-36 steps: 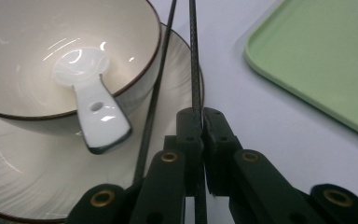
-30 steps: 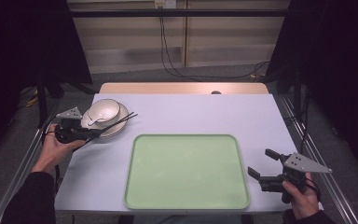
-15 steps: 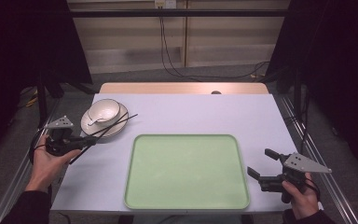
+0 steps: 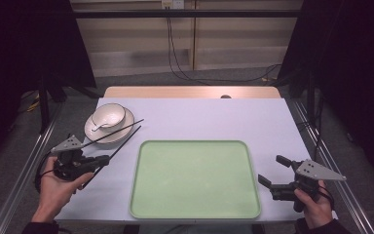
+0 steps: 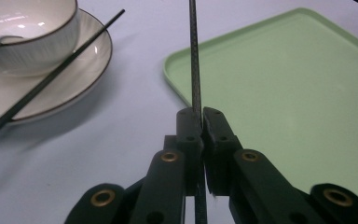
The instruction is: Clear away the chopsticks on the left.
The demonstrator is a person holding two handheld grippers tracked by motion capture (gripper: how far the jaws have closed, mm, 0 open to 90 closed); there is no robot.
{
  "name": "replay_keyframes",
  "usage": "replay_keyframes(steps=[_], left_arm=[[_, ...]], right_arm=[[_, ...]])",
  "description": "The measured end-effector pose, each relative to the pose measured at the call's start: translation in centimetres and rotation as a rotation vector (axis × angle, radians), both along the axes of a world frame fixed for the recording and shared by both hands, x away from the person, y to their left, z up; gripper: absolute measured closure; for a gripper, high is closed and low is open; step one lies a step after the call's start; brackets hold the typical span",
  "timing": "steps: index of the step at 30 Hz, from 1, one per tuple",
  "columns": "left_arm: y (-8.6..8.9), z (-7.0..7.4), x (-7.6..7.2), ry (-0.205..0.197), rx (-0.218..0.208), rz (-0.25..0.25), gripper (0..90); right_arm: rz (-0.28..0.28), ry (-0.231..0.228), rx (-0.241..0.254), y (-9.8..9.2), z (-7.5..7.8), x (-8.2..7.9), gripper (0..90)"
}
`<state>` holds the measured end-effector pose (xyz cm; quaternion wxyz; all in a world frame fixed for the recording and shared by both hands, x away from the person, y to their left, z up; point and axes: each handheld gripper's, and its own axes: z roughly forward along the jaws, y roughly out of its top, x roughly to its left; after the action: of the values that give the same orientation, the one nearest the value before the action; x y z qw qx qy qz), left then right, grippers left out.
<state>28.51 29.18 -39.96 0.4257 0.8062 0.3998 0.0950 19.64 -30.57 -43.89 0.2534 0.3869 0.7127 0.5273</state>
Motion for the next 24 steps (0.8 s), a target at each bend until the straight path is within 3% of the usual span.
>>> replay_keyframes(steps=[5, 10, 16, 20, 21, 23, 24], left_arm=[[-0.7, 0.0, -1.3, 0.015, -0.003, 0.016, 86.2], [-1.9, -0.2, -3.0, 0.062, -0.018, 0.070, 86.3], [-3.2, -0.2, -4.2, 0.066, -0.014, 0.083, 86.2], [-4.8, -0.1, -5.2, 0.082, -0.039, 0.120, 86.3], [-5.9, -0.2, -5.4, 0.084, -0.047, 0.139, 86.2], [-6.3, -0.3, -5.3, 0.087, -0.040, 0.145, 86.2], [-7.1, -0.7, -4.9, 0.102, -0.041, 0.174, 86.2]], right_arm=[[-0.002, 0.003, 0.001, 0.1, 0.0, 0.0, 4.7], [0.001, -0.001, -0.001, 0.1, 0.0, 0.1, 4.7], [0.008, -0.002, -0.004, 0.2, 0.0, 0.1, 4.7], [0.006, -0.001, -0.004, 0.2, 0.0, 0.1, 4.8], [0.010, -0.005, -0.003, 0.3, 0.0, 0.1, 4.8], [0.010, -0.006, -0.002, 0.3, 0.0, 0.1, 4.9], [0.014, -0.003, -0.005, 0.3, 0.0, 0.1, 4.9]])
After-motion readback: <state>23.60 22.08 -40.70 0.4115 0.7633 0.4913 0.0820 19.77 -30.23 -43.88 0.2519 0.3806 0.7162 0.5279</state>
